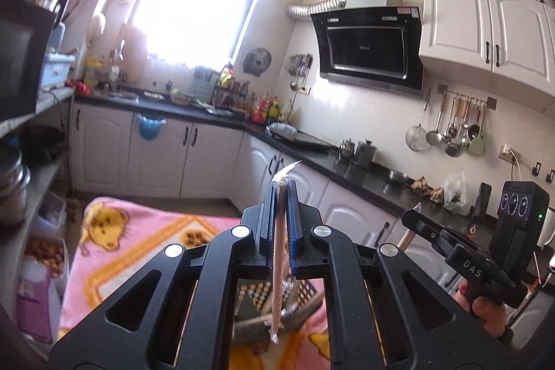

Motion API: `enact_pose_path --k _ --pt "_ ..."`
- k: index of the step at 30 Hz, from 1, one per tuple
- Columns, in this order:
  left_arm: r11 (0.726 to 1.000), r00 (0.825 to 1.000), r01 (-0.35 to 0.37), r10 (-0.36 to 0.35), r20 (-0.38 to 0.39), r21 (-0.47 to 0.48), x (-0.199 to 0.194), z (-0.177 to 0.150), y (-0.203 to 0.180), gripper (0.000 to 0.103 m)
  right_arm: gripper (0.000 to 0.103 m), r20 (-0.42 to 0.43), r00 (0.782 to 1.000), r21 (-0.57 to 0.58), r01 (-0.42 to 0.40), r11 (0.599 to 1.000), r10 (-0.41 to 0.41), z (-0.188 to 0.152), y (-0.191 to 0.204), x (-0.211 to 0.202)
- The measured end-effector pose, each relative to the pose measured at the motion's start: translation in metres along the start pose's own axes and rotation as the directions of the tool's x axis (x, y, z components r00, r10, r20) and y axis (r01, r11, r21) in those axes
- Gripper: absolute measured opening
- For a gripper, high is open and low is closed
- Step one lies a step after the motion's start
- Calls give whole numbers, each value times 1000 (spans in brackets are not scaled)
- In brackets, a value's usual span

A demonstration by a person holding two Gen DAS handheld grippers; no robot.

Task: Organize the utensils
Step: 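Lift both held chopsticks upright and carry them above the green caddy, then lower the chopsticks into the green caddy and open both grippers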

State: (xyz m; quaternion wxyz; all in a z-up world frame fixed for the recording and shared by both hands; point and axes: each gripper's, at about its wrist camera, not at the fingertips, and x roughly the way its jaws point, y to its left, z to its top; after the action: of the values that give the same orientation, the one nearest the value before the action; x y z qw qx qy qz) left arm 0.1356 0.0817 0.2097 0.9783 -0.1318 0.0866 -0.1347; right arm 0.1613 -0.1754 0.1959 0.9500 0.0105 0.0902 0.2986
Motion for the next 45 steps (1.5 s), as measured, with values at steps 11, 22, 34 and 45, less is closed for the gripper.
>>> enact_pose_path --k 11,22,34,45 --pt "997 996 -68 67 55 25 24 29 2 3 2 104 994 -34 39 999 -35 39 -8 18" --pt "993 993 -118 118 -21 -7 72 -8 22 3 2 94 993 -45 76 996 -72 21 -19 51" --pt "990 989 -133 136 -63 44 97 -51 18 3 2 10 996 -11 84 996 -84 -22 -27 82" --pt "989 981 -135 143 -134 65 113 -81 19 3 2 -30 996 -12 79 997 -79 -50 -22 96"
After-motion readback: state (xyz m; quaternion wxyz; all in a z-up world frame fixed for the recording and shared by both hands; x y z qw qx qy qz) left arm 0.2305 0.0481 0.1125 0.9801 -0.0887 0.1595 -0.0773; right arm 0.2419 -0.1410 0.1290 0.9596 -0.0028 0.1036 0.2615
